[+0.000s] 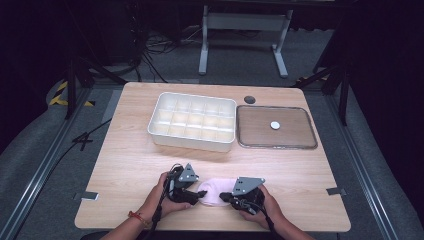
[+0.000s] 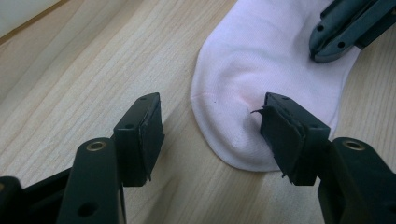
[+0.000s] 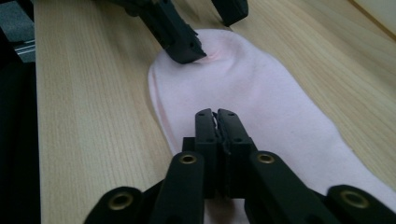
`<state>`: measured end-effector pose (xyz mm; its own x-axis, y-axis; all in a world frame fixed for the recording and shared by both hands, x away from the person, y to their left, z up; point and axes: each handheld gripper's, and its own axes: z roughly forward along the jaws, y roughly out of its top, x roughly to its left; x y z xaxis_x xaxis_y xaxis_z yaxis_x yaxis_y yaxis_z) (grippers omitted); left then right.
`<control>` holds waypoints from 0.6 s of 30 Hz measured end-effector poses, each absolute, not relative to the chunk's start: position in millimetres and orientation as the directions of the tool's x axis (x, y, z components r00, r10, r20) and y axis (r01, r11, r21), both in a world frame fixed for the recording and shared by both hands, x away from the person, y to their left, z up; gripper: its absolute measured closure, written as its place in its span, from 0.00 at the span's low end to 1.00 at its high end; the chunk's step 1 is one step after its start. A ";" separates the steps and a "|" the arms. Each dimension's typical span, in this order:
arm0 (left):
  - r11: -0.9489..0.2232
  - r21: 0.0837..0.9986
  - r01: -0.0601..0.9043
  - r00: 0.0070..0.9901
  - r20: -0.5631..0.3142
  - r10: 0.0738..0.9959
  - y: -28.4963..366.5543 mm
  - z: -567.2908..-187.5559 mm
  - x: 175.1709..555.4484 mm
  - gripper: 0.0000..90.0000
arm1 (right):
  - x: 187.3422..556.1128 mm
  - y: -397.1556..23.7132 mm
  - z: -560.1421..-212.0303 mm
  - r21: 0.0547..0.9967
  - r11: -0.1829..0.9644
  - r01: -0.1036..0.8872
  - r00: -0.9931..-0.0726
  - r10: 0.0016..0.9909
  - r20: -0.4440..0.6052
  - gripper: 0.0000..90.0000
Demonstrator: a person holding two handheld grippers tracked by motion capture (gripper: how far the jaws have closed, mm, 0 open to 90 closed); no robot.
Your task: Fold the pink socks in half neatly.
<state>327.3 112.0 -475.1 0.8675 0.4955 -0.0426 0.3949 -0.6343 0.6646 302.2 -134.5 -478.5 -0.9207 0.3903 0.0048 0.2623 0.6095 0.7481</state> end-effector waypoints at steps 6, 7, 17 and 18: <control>-0.642 0.657 0.396 0.869 -0.041 0.494 110.1 -473.7 326.7 0.47 | 309.2 -144.6 -473.2 0.764 0.579 0.286 -0.895 0.447 -0.004 0.92; -0.644 0.653 0.398 0.869 -0.044 0.492 109.9 -473.3 326.3 0.48 | 310.4 -145.4 -473.5 0.763 0.578 0.291 -0.894 0.449 0.000 0.92; -0.621 0.657 0.427 0.858 -0.076 0.508 113.6 -472.6 329.4 0.64 | 316.3 -143.5 -479.1 0.745 0.599 0.293 -0.905 0.426 0.014 0.93; -0.619 0.657 0.431 0.854 -0.076 0.514 113.6 -472.5 329.5 0.65 | 316.5 -143.2 -479.0 0.745 0.602 0.288 -0.907 0.421 0.010 0.93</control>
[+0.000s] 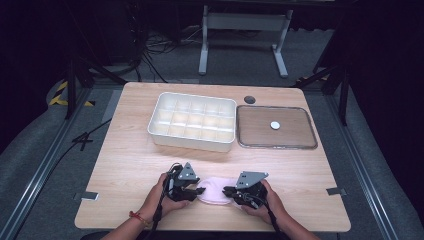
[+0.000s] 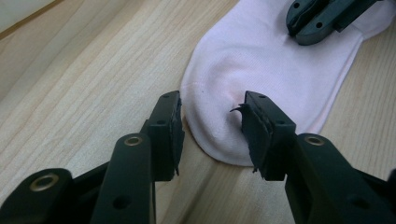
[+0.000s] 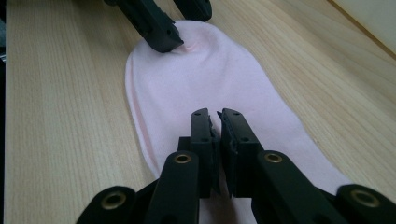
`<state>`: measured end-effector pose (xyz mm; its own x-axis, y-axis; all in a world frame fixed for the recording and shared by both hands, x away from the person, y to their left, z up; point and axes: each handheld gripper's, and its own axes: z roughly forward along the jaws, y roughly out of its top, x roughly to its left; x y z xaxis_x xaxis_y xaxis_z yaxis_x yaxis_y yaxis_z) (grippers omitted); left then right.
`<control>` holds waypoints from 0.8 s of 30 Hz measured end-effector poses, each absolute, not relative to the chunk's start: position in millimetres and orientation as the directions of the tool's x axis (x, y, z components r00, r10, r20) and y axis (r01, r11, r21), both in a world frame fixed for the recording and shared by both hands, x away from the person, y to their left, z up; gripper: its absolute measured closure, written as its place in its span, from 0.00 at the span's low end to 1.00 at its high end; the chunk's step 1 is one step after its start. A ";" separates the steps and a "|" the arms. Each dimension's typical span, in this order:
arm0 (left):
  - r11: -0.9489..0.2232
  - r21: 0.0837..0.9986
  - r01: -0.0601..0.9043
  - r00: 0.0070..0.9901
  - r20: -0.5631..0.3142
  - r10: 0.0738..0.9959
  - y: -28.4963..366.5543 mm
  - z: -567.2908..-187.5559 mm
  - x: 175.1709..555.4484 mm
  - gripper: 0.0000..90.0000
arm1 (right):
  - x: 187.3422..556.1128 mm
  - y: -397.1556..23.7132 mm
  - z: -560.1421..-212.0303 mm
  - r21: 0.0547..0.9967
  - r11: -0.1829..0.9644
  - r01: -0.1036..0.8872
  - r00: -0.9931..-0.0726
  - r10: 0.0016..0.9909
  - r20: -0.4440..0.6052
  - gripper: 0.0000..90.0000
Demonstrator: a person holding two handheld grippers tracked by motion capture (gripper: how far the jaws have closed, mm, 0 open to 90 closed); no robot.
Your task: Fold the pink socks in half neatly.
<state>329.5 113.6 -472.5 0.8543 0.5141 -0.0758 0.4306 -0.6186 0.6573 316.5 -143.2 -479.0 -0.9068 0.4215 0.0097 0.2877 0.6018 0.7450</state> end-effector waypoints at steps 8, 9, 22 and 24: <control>-0.576 0.662 0.479 0.833 -0.136 0.536 120.2 -473.0 334.8 0.81 | 324.0 -136.5 -479.0 0.745 0.610 0.271 -0.916 0.401 0.005 0.94; -0.577 0.662 0.478 0.836 -0.142 0.530 121.0 -473.1 335.6 0.83 | 324.8 -136.5 -479.4 0.747 0.605 0.275 -0.916 0.402 0.011 0.94; -0.572 0.659 0.488 0.837 -0.166 0.522 125.3 -472.9 341.7 0.92 | 332.9 -131.7 -478.7 0.744 0.617 0.258 -0.927 0.376 0.010 0.94; -0.548 0.669 0.502 0.827 -0.186 0.531 125.5 -470.9 341.8 0.92 | 333.8 -131.8 -478.4 0.741 0.619 0.260 -0.928 0.373 0.014 0.94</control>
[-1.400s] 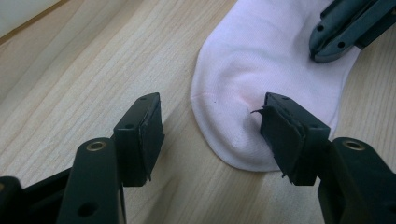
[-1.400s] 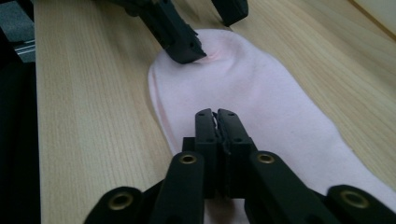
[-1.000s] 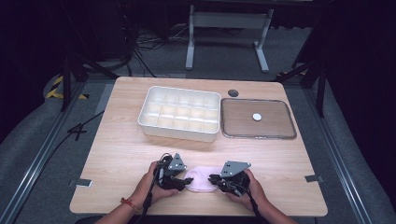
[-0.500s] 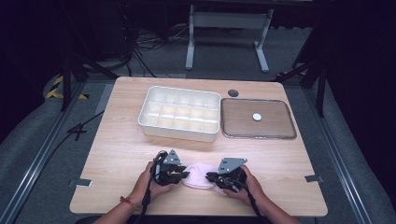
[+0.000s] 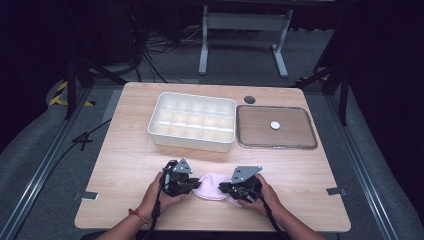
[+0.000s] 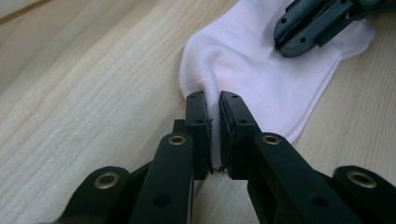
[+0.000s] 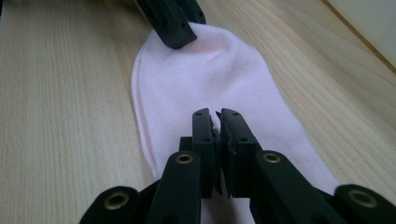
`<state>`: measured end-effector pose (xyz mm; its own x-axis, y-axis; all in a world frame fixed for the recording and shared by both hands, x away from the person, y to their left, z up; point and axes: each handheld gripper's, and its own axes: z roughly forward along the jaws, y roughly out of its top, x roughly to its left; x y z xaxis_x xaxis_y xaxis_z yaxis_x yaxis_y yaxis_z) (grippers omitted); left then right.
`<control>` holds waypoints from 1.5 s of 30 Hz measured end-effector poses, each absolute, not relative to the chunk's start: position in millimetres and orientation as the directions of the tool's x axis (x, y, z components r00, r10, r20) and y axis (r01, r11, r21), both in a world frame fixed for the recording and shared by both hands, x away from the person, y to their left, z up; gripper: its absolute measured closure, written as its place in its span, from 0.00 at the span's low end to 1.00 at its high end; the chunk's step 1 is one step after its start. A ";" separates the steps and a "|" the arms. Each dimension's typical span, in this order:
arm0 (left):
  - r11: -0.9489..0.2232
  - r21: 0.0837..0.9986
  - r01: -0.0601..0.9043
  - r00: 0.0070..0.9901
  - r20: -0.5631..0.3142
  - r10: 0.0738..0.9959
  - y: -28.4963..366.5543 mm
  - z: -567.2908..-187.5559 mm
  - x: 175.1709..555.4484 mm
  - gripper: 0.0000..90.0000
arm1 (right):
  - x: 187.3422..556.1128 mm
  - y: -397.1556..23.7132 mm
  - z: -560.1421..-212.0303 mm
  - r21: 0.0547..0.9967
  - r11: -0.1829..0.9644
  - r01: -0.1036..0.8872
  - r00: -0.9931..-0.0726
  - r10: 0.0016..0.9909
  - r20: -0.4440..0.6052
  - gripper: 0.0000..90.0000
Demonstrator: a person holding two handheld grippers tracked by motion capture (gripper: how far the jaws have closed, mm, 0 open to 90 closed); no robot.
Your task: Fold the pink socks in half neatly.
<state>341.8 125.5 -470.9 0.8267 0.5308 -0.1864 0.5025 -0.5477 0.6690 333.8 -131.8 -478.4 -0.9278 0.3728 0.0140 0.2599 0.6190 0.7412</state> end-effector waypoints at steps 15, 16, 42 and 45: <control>-0.524 0.712 0.468 0.834 -0.159 0.529 122.3 -458.6 343.9 0.92 | 343.5 -124.6 -477.2 0.734 0.632 0.249 -0.933 0.360 0.006 0.95; -0.520 0.717 0.464 0.834 -0.156 0.529 123.1 -458.0 344.2 0.92 | 343.7 -124.6 -477.4 0.735 0.629 0.252 -0.931 0.364 0.008 0.95; -0.472 0.767 0.435 0.855 -0.188 0.484 125.0 -445.1 340.2 0.92 | 354.4 -109.3 -475.2 0.723 0.658 0.211 -0.943 0.331 -0.026 0.96; -0.474 0.765 0.436 0.851 -0.179 0.493 125.8 -444.8 339.6 0.92 | 356.2 -105.1 -474.6 0.718 0.668 0.197 -0.946 0.322 -0.039 0.96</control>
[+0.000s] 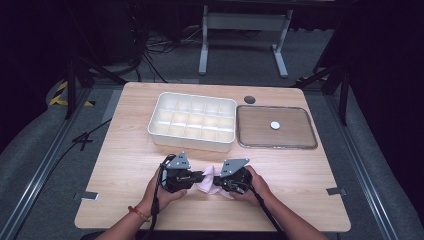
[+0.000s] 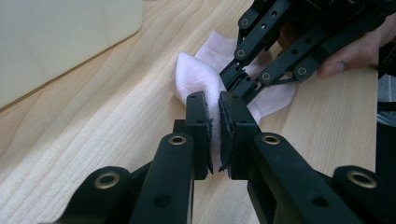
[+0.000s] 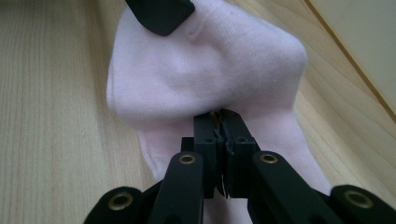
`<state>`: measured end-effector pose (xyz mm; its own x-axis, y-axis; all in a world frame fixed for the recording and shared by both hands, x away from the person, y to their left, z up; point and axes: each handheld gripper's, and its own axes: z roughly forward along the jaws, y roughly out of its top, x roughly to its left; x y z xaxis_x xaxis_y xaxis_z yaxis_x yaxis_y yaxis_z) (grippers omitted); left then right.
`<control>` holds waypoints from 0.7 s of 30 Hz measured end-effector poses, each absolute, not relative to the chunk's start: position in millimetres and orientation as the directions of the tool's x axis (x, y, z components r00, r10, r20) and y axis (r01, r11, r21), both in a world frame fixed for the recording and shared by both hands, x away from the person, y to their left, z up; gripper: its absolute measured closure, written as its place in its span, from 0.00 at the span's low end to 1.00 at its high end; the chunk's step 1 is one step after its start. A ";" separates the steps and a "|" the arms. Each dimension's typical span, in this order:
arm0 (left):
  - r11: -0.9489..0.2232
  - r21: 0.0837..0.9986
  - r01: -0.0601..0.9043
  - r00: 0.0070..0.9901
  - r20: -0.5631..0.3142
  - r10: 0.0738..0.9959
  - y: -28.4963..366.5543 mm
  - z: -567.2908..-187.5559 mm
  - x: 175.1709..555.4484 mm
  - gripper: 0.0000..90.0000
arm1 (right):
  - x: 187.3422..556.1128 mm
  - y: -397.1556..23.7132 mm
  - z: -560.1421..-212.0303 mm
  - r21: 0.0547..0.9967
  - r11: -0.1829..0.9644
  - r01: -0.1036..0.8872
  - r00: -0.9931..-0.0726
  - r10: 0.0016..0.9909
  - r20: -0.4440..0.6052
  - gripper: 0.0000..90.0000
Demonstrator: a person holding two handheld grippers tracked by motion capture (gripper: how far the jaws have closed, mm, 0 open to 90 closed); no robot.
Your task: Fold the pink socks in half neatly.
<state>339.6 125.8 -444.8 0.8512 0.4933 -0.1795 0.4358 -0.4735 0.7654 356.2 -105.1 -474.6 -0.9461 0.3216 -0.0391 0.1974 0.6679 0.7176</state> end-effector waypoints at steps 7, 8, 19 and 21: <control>-0.473 0.766 0.435 0.851 -0.179 0.493 128.6 -444.7 340.1 0.92 | 358.5 -102.7 -475.5 0.724 0.662 0.191 -0.949 0.312 -0.035 0.95; -0.470 0.769 0.434 0.852 -0.179 0.493 128.8 -444.8 340.1 0.92 | 358.3 -105.1 -474.3 0.730 0.655 0.195 -0.949 0.315 -0.029 0.94; -0.488 0.765 0.421 0.857 -0.160 0.489 128.3 -444.3 337.7 0.92 | 348.0 -137.7 -457.5 0.738 0.632 0.236 -0.926 0.378 -0.027 0.93; -0.486 0.765 0.422 0.857 -0.162 0.489 127.6 -444.5 337.3 0.92 | 342.5 -142.6 -457.1 0.725 0.649 0.232 -0.925 0.377 -0.042 0.92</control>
